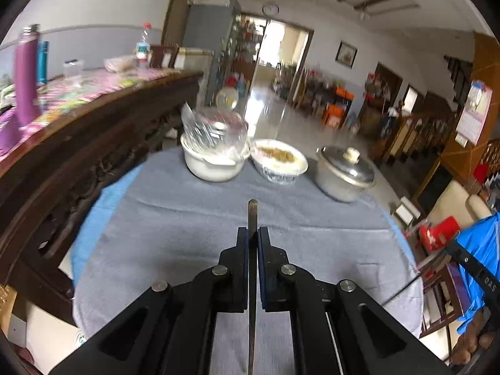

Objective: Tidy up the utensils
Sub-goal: 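Lift the chopsticks and lower them into the holder with both grippers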

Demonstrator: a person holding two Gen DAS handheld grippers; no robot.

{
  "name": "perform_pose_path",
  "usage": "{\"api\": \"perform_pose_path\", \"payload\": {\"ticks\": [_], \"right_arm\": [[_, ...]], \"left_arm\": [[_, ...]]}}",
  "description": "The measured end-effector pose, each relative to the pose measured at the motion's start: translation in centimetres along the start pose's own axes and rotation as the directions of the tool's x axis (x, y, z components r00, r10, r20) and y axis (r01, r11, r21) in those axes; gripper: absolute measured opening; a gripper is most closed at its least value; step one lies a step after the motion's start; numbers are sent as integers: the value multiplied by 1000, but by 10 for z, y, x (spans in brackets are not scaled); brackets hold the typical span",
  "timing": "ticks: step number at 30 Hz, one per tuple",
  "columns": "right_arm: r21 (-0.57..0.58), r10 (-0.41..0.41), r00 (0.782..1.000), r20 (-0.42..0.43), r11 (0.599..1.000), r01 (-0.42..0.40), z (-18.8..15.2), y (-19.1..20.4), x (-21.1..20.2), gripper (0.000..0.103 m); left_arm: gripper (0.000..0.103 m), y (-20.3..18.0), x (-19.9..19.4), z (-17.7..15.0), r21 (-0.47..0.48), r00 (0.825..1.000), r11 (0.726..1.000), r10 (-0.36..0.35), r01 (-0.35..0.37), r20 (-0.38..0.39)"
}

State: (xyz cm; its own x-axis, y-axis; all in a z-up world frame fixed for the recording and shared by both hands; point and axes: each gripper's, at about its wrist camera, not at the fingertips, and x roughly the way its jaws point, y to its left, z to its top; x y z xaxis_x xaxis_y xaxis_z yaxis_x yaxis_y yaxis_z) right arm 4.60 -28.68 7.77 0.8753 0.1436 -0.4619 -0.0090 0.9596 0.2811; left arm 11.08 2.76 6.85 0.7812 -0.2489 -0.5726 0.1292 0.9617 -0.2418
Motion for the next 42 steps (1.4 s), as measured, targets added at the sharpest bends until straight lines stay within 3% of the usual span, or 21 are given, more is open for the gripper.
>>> {"api": "perform_pose_path", "payload": {"ticks": [9,23,31,42], "right_arm": [[-7,-3,991,136,1000,4,4,27,-69,6],[-96,46,965,259,995,-22,14,77,-137,6],[-144,97,954,284,988,-58,0,102,-170,6],[-162,112,965,239,984,-75,-38,108,-185,6]], "left_arm": [[5,-13,-82,-17,19,995,1000,-26,24,99],[5,-35,-157,-14,56,967,993,-110,99,232],[5,-50,-182,-19,79,948,986,-166,150,272],[5,-75,-175,-40,116,954,984,-164,138,250]]}}
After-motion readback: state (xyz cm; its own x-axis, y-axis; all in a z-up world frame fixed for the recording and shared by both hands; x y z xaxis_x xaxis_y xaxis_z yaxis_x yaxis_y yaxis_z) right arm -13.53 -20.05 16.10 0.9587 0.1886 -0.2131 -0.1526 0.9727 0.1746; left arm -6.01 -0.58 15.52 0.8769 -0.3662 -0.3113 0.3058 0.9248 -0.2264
